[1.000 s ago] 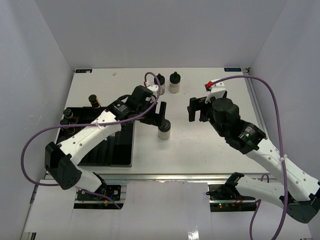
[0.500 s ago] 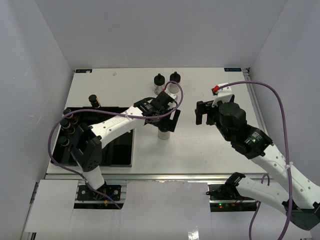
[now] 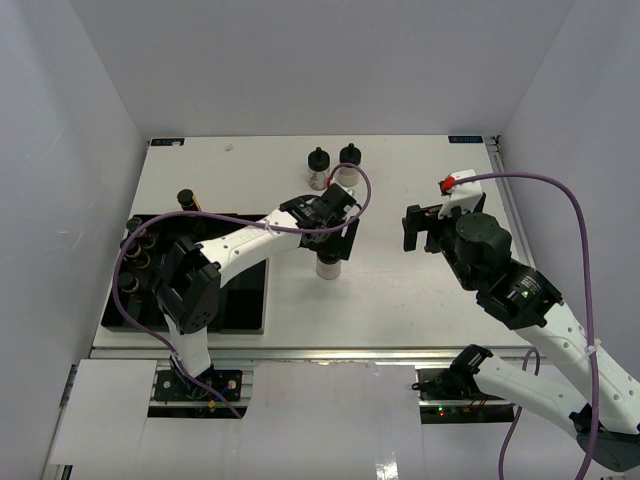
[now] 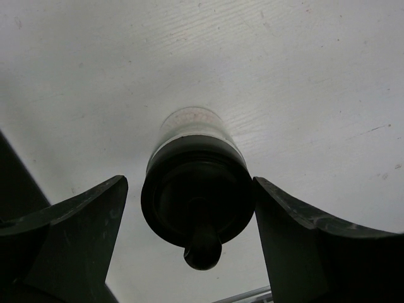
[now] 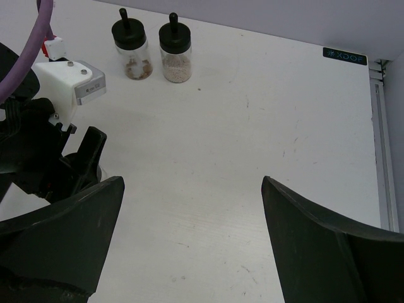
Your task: Organize the condiment bottles
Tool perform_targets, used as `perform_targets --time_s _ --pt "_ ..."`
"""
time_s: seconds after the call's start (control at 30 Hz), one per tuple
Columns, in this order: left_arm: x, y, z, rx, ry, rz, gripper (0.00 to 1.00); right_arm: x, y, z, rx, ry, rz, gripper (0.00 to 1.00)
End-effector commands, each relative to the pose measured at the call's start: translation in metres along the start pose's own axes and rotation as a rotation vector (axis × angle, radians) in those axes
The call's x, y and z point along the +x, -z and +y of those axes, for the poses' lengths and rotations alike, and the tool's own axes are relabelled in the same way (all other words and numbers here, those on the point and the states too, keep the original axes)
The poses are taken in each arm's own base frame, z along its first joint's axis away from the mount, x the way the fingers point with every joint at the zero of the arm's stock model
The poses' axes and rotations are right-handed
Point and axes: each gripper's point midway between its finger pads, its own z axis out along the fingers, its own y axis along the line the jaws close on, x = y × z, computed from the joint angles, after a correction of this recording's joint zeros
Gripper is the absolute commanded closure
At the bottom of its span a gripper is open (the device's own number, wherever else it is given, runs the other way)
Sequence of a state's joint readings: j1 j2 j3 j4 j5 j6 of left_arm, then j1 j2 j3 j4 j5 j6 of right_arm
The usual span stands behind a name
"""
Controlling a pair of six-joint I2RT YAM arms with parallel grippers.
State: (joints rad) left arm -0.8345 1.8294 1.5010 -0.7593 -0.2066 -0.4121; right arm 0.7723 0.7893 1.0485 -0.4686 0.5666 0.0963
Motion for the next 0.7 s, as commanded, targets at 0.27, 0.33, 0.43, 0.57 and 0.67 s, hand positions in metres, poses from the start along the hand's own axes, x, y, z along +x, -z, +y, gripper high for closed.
perform_targets --time_s 0.27,0.33,0.43,0.57,0.67 --pt "-0.008 -0.002 -0.004 -0.002 0.037 -0.015 0.38 -0.016 0.004 -0.008 0.024 -0.009 -0.058 0.04" --pt "-0.007 0.000 -0.005 0.006 0.043 -0.012 0.55 -0.018 0.006 -0.009 0.028 -0.011 -0.065 0.04" --pt "-0.007 0.005 -0.004 0.000 0.052 0.001 0.81 -0.020 0.008 -0.010 0.028 -0.016 -0.073 0.04" --pt "-0.015 0.027 0.012 -0.087 0.088 -0.004 1.00 -0.020 0.008 -0.009 0.020 -0.020 -0.072 0.04" --pt "-0.027 0.056 0.029 -0.162 0.113 -0.048 1.00 -0.020 0.008 -0.008 0.013 -0.020 -0.071 0.04"
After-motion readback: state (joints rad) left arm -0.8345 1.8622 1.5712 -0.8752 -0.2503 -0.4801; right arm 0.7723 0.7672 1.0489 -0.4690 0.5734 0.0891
